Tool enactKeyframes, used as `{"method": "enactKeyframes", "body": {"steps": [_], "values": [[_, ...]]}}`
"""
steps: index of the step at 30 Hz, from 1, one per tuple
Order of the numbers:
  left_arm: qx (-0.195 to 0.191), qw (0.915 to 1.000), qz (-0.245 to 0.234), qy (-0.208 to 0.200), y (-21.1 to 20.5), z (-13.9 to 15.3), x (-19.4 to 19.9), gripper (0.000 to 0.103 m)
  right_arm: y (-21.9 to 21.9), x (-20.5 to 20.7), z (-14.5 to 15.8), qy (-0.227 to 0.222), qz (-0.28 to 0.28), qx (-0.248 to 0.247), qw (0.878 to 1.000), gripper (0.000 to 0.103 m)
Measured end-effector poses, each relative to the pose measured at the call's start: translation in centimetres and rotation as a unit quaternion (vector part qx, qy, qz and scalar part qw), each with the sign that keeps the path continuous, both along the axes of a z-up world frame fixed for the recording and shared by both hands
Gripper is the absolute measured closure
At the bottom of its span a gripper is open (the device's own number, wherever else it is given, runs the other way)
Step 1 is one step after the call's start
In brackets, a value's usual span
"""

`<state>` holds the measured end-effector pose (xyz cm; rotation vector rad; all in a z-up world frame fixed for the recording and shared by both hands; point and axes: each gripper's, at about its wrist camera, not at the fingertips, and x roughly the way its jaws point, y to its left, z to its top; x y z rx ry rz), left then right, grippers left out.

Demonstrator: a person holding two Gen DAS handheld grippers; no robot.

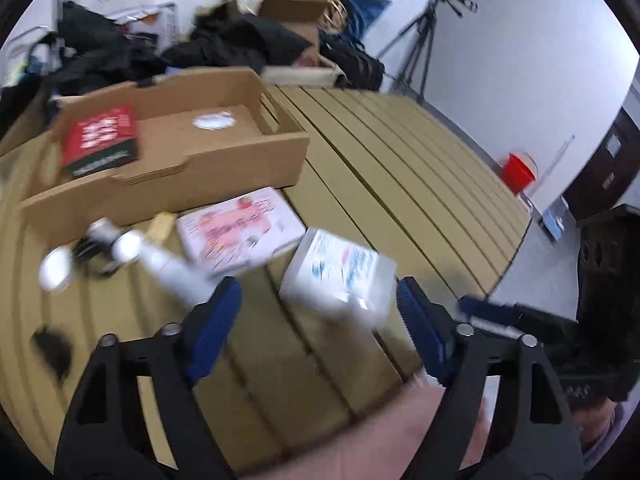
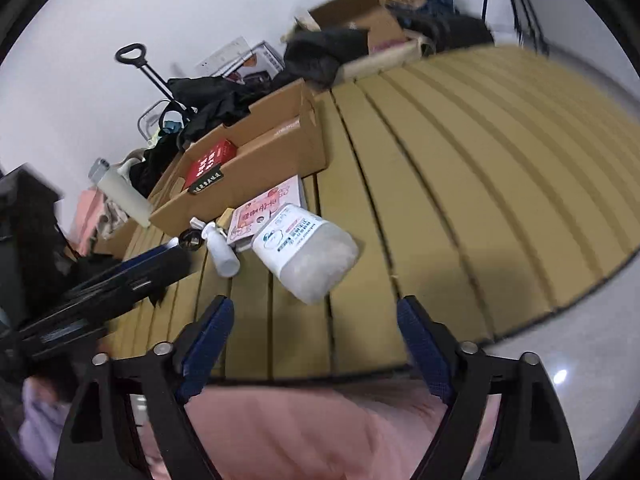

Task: Organize objects
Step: 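Grasp the white tissue pack with the right tool, then lower the tissue pack into the cardboard tray and open the right tool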

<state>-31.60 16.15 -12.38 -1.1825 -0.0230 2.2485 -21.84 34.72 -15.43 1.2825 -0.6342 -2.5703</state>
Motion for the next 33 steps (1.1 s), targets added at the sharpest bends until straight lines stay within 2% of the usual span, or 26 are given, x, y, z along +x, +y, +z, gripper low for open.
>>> {"method": "enactKeyframes", "body": {"steps": [1,2,4,5,7,11,15,19,22,25,27,30,33], "values": [[0.001,0.9999,-0.006,-0.013,0.4,-0.8,-0.9,0.037,0.0,-0.8,-0.6,-0.007,0.004,-0.02,1.0,0.043],[0.003,0.9995,-0.011,-0.03,0.6,-1.7,-1.5,0.041,0.1,-1.6,-1.3,-0.016,0.006,-0.035,0.999,0.05],[0.018,0.9964,-0.032,-0.076,1.1,-3.6,-2.2,0.05,0.0,-3.0,-2.4,-0.024,0.005,-0.044,0.999,0.057],[0.022,0.9961,-0.035,-0.079,1.2,-3.9,-2.0,0.055,-0.1,-3.5,-2.8,-0.024,0.005,-0.049,0.999,0.059],[0.027,0.9977,-0.03,-0.054,0.9,-3.7,-0.8,0.061,-0.1,-4.3,-3.1,-0.024,0.008,-0.056,0.998,0.06],[0.059,0.9943,-0.043,-0.077,0.5,-3.7,1.3,0.062,0.7,-4.9,-3.4,-0.031,0.02,-0.047,0.998,0.06],[0.048,0.9962,-0.035,-0.064,1.0,-3.7,2.4,0.062,1.7,-4.7,-3.7,-0.037,0.029,-0.062,0.997,0.062],[0.048,0.9971,-0.011,-0.058,1.3,-3.7,2.9,0.064,1.5,-4.6,-3.6,-0.036,0.029,-0.051,0.998,0.064],[0.074,0.9966,-0.016,-0.032,0.8,-1.2,4.5,0.064,1.8,-3.8,-2.2,-0.024,0.028,-0.049,0.998,0.066],[0.113,0.9934,-0.02,-0.004,-0.2,2.3,5.7,0.064,2.2,-2.9,0.6,-0.003,0.032,-0.062,0.998,0.067],[0.12,0.9923,-0.019,0.028,-0.8,4.5,5.8,0.064,1.8,-3.0,3.0,0.021,0.039,-0.059,0.997,0.067],[0.122,0.9914,-0.007,0.045,-1.7,6.7,4.0,0.064,0.6,-4.5,6.1,0.044,0.05,-0.037,0.997,0.069],[0.135,0.9897,0.013,0.046,-2.6,8.3,-0.1,0.064,-0.7,-7.4,7.9,0.056,0.059,-0.036,0.996,0.069]]}}
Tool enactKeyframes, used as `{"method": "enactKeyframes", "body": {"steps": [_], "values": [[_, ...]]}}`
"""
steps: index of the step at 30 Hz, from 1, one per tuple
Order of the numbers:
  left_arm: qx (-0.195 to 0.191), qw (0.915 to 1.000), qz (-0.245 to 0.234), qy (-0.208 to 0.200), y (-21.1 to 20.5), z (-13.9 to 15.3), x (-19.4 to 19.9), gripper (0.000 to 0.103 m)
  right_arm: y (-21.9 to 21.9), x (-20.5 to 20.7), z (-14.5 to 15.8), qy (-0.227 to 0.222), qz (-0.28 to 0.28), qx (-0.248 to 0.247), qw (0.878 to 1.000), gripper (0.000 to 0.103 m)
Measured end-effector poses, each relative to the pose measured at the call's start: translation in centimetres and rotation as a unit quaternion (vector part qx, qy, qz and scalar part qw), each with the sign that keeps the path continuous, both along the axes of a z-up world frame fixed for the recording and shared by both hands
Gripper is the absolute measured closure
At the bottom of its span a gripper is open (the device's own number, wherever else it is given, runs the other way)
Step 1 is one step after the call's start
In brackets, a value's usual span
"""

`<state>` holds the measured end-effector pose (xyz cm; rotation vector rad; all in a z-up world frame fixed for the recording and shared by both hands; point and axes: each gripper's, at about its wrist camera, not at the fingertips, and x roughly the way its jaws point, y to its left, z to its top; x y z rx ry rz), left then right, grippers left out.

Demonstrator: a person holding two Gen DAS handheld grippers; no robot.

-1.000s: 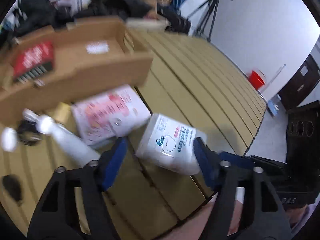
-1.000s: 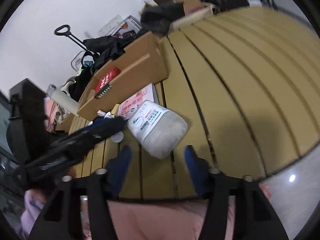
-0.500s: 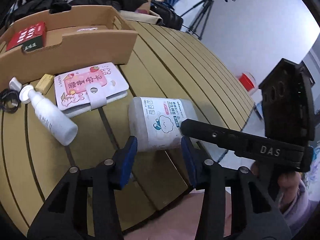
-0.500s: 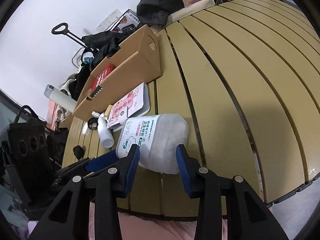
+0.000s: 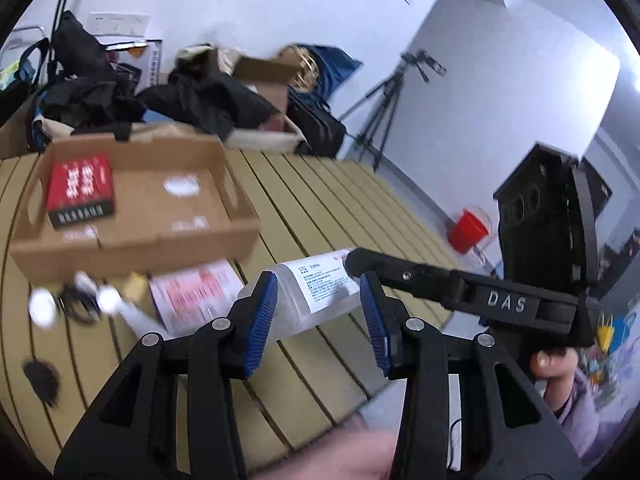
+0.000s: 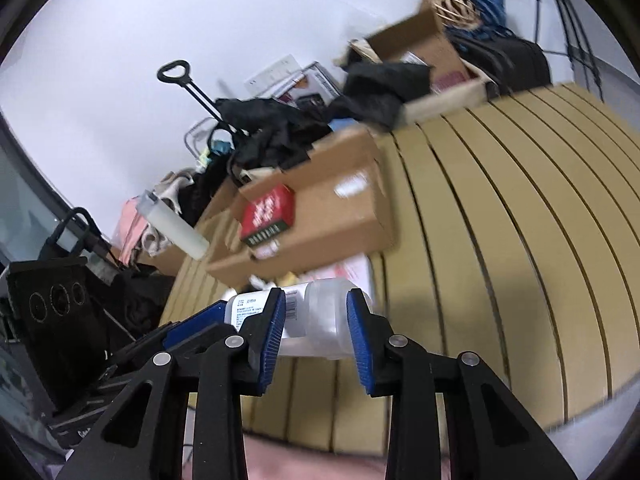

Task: Organize objects
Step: 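Lower the tissue pack into the cardboard tray and open the right tool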

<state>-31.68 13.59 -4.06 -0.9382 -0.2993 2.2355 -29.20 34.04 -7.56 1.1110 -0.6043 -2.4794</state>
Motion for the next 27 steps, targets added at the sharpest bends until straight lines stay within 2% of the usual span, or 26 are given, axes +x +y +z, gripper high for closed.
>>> {"method": "enactKeyframes", "body": {"steps": [5,10,13,14,16,17,18,19,20,22,25,26,27], "values": [[0.023,0.9993,0.029,0.006,-1.9,2.4,-6.5,0.064,-1.8,-6.6,2.6,0.012,0.018,-0.011,1.0,0.069],[0.002,0.9986,0.052,0.008,-1.7,2.0,-15.5,0.064,-3.6,-15.7,3.6,0.023,0.022,0.012,0.999,0.069],[-0.029,0.9981,0.053,-0.012,-0.9,-1.2,-20.0,0.057,-4.6,-21.0,1.8,0.024,0.025,0.041,0.999,0.069],[-0.055,0.9959,0.058,-0.04,-0.3,-3.5,-21.9,0.058,-4.9,-22.7,0.3,0.023,0.025,0.056,0.998,0.069],[-0.09,0.9893,0.06,-0.098,0.6,-7.4,-23.8,0.06,-5.3,-25.6,-3.6,-0.013,0.013,0.102,0.995,0.069],[-0.102,0.9866,0.05,-0.117,1.0,-8.8,-24.2,0.062,-5.4,-26.8,-5.8,-0.053,0.0,0.133,0.99,0.069],[-0.105,0.9857,0.038,-0.127,1.0,-10.0,-24.2,0.063,-5.5,-27.4,-7.1,-0.079,-0.002,0.138,0.987,0.069],[-0.098,0.9868,0.031,-0.125,1.0,-10.3,-24.1,0.063,-5.5,-26.8,-6.8,-0.043,0.0,0.132,0.99,0.07],[-0.096,0.9877,0.028,-0.12,0.9,-10.4,-23.9,0.062,-5.7,-26.4,-6.6,-0.033,0.007,0.136,0.99,0.07],[-0.12,0.9851,0.025,-0.121,1.2,-10.4,-23.9,0.062,-6.1,-26.5,-6.3,-0.04,0.016,0.142,0.989,0.069],[-0.124,0.9846,0.025,-0.121,1.1,-8.8,-23.5,0.061,-6.0,-26.7,-5.6,-0.043,0.013,0.147,0.988,0.069],[-0.122,0.9856,0.026,-0.113,1.0,-8.0,-23.4,0.059,-5.7,-26.6,-5.1,-0.046,0.006,0.143,0.989,0.069],[-0.124,0.9865,0.028,-0.103,0.8,-6.8,-22.9,0.052,-5.2,-26.5,-4.8,-0.048,0.003,0.135,0.99,0.069]]}}
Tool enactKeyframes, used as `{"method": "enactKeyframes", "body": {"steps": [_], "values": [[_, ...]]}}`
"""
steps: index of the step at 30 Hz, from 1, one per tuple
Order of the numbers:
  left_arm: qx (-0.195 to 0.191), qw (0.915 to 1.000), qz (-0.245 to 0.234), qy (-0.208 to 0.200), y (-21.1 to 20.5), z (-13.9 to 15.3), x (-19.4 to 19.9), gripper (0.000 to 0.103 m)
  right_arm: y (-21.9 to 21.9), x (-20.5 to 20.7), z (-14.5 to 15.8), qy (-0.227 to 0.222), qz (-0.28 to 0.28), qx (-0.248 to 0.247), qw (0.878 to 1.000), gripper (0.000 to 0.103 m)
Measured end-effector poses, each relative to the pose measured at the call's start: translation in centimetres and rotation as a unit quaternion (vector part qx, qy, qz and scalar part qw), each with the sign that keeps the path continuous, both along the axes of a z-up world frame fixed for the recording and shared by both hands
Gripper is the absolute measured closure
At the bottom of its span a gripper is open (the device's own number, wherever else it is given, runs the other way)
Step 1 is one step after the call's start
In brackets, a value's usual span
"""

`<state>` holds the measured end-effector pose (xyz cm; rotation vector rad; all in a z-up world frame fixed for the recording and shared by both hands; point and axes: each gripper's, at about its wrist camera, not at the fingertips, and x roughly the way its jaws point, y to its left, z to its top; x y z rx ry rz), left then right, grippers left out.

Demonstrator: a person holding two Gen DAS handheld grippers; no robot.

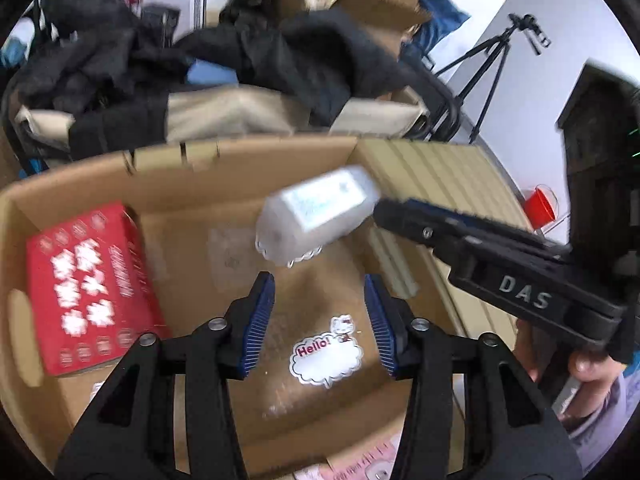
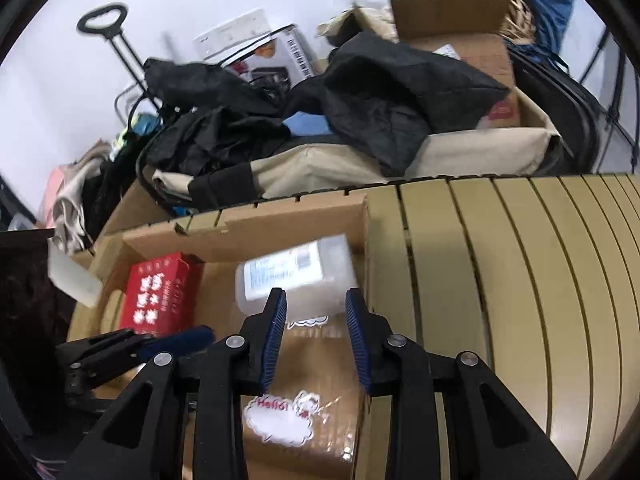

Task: Organize objects

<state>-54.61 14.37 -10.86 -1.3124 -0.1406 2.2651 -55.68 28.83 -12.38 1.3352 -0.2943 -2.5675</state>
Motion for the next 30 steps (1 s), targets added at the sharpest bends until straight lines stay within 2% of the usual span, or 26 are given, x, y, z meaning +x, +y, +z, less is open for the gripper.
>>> {"method": "enactKeyframes", "body": {"steps": [1,4,6,7,8,9,10,14,18,20,22,24,26,27,30], "values": [[-0.008,0.9999,0.002,0.012,-0.4,1.4,0.6,0.043,0.2,0.4,0.6,0.0,0.0,-0.007,1.0,0.069],[-0.044,0.9976,0.028,0.045,-1.9,5.0,2.6,0.038,0.1,2.3,3.7,0.008,0.008,0.029,1.0,0.069],[-0.077,0.9943,0.05,0.055,-3.3,7.2,4.4,0.037,-0.2,3.7,5.5,0.004,0.02,0.057,0.998,0.062],[-0.078,0.9938,0.056,0.057,-3.8,8.0,5.3,0.032,-0.4,4.5,6.2,-0.002,0.029,0.068,0.997,0.048],[-0.08,0.9929,0.065,0.059,-4.4,9.0,6.3,0.03,-0.5,5.3,6.9,-0.008,0.038,0.076,0.996,0.028],[-0.082,0.9921,0.072,0.063,-5.0,9.8,7.3,0.028,-0.7,6.4,7.8,-0.012,0.047,0.083,0.995,0.02],[-0.083,0.991,0.078,0.07,-5.7,10.8,8.9,0.027,-0.9,7.6,8.6,-0.013,0.052,0.087,0.995,0.018],[-0.105,0.9845,0.089,0.109,-7.5,13.8,14.8,0.016,-1.4,13.3,12.2,0.01,0.053,0.098,0.994,0.018],[-0.152,0.9721,0.099,0.149,-9.3,15.3,22.8,0.015,-1.7,19.9,15.2,0.035,0.056,0.1,0.993,0.018],[-0.135,0.9751,0.098,0.146,-10.6,15.2,26.6,0.015,-1.7,23.5,15.8,0.052,0.058,0.092,0.993,0.018],[-0.105,0.9811,0.097,0.132,-12.1,14.7,31.4,0.015,-1.6,28.4,15.8,0.072,0.06,0.087,0.992,0.018],[-0.092,0.9828,0.089,0.133,-12.7,14.2,35.5,0.014,-1.5,32.5,15.5,0.093,0.067,0.067,0.991,0.018],[-0.093,0.981,0.088,0.146,-13.3,13.8,39.5,0.009,-1.2,37.3,15.0,0.123,0.066,0.049,0.989,0.018],[-0.094,0.979,0.097,0.152,-13.6,13.6,41.3,0.006,-1.1,39.9,14.5,0.14,0.065,0.039,0.987,0.018],[-0.082,0.9733,0.144,0.158,-14.5,12.3,46.2,0.005,-1.9,45.4,12.1,0.178,0.062,0.037,0.981,0.018]]}}
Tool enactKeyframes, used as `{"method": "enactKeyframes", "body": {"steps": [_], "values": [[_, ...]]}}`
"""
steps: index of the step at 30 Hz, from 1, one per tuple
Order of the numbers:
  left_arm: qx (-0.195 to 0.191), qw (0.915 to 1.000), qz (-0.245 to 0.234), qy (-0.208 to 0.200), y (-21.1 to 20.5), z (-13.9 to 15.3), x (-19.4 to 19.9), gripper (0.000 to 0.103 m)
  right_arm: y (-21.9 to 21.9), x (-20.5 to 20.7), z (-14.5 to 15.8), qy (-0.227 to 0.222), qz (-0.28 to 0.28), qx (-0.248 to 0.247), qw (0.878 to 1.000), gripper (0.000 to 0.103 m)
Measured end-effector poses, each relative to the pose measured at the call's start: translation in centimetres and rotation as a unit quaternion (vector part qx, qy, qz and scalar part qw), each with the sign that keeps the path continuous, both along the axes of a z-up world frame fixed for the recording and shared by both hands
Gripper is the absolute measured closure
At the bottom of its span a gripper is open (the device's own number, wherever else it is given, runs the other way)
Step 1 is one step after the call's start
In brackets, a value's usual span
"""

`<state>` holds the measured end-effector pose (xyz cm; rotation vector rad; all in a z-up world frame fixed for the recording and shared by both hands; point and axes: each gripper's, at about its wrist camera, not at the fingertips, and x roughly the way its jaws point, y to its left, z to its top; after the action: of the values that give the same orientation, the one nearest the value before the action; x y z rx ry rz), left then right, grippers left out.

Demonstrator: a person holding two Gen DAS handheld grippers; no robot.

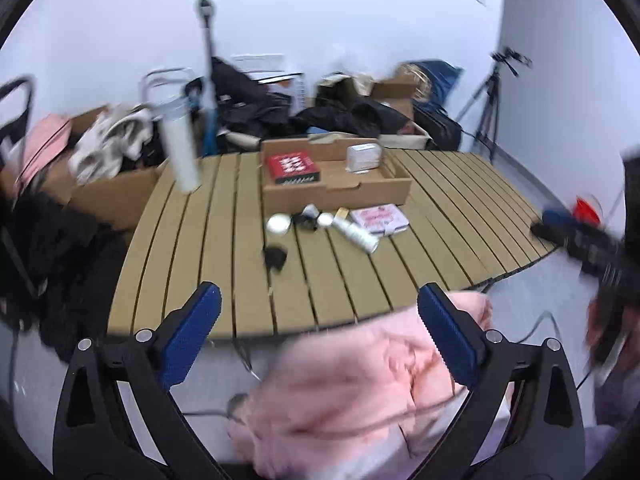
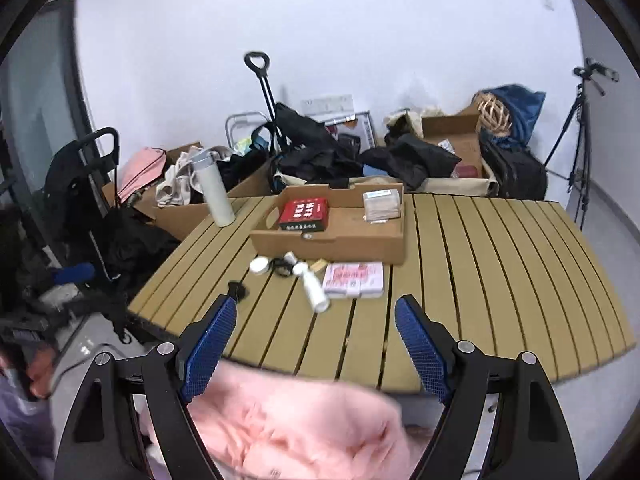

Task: Organize objects

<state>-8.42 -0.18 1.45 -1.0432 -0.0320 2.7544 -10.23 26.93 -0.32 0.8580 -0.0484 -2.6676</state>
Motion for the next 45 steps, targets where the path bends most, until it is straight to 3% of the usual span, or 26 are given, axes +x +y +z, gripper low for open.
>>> {"method": "enactKeyframes", "body": {"steps": [2,4,6,9,12,17,18,20,23,24,27,31,33,39,41,42,45], "values": [[0.031,0.9995,0.006,-0.01,-0.2,-1.6,2.4,0.005,-1.3,3.8,-2.7,0.016,0.01,0.009,1.0,0.016],[0.055,0.9978,-0.006,-0.037,0.3,-3.0,3.3,0.005,-2.6,5.7,-5.4,-0.022,0.021,0.001,1.0,0.015],[0.044,0.998,-0.014,-0.043,0.8,-3.4,3.4,0.005,-4.6,6.2,-7.1,-0.063,0.07,0.022,0.995,0.015],[0.033,0.9992,-0.005,-0.02,1.0,-2.9,3.7,0.005,-6.4,6.4,-6.3,-0.03,0.071,0.081,0.994,0.015],[0.033,0.9991,0.001,-0.026,0.9,-3.5,3.6,0.005,-6.2,6.5,-5.6,-0.018,0.07,0.067,0.995,0.015],[0.035,0.9987,0.015,-0.035,0.3,-5.0,3.2,0.005,-4.9,5.7,-6.6,-0.037,0.048,0.054,0.997,0.016],[0.042,0.9984,0.021,-0.03,0.0,-5.4,2.8,0.005,-4.7,5.4,-7.1,-0.044,0.045,0.053,0.997,0.018],[0.049,0.998,0.033,-0.021,-0.3,-6.0,2.1,0.007,-4.3,5.1,-8.1,-0.059,0.045,0.053,0.996,0.031],[0.049,0.9977,0.044,-0.015,-0.7,-7.1,-0.1,0.008,-4.0,3.6,-9.6,-0.081,0.046,0.052,0.994,0.044],[0.046,0.9977,0.048,-0.012,-0.8,-7.4,-1.0,0.013,-4.0,3.3,-9.9,-0.084,0.047,0.053,0.994,0.045],[0.024,0.9978,0.06,-0.014,-0.9,-8.9,-5.1,0.027,-4.4,0.9,-10.7,-0.092,0.052,0.059,0.993,0.049],[0.02,0.9962,0.068,-0.05,-1.4,-11.5,-11.1,0.037,-5.3,-4.2,-10.7,-0.087,0.059,0.054,0.993,0.06],[0.027,0.9954,0.069,-0.061,-1.7,-12.6,-13.6,0.037,-6.1,-7.5,-10.8,-0.091,0.071,0.045,0.992,0.066],[0.053,0.9905,0.078,-0.099,-2.5,-16.3,-20.7,0.037,-10.7,-17.9,-12.0,-0.109,0.121,0.02,0.986,0.066],[0.06,0.988,0.078,-0.119,-2.5,-17.8,-22.2,0.054,-13.0,-21.5,-13.2,-0.117,0.137,0.015,0.984,0.066],[0.059,0.9868,0.074,-0.132,-2.5,-18.3,-22.7,0.072,-13.9,-22.6,-13.8,-0.119,0.143,0.018,0.982,0.066],[0.057,0.9884,0.061,-0.127,-2.5,-18.9,-22.9,0.072,-17.3,-26.2,-16.3,-0.132,0.153,0.052,0.978,0.066]]}}
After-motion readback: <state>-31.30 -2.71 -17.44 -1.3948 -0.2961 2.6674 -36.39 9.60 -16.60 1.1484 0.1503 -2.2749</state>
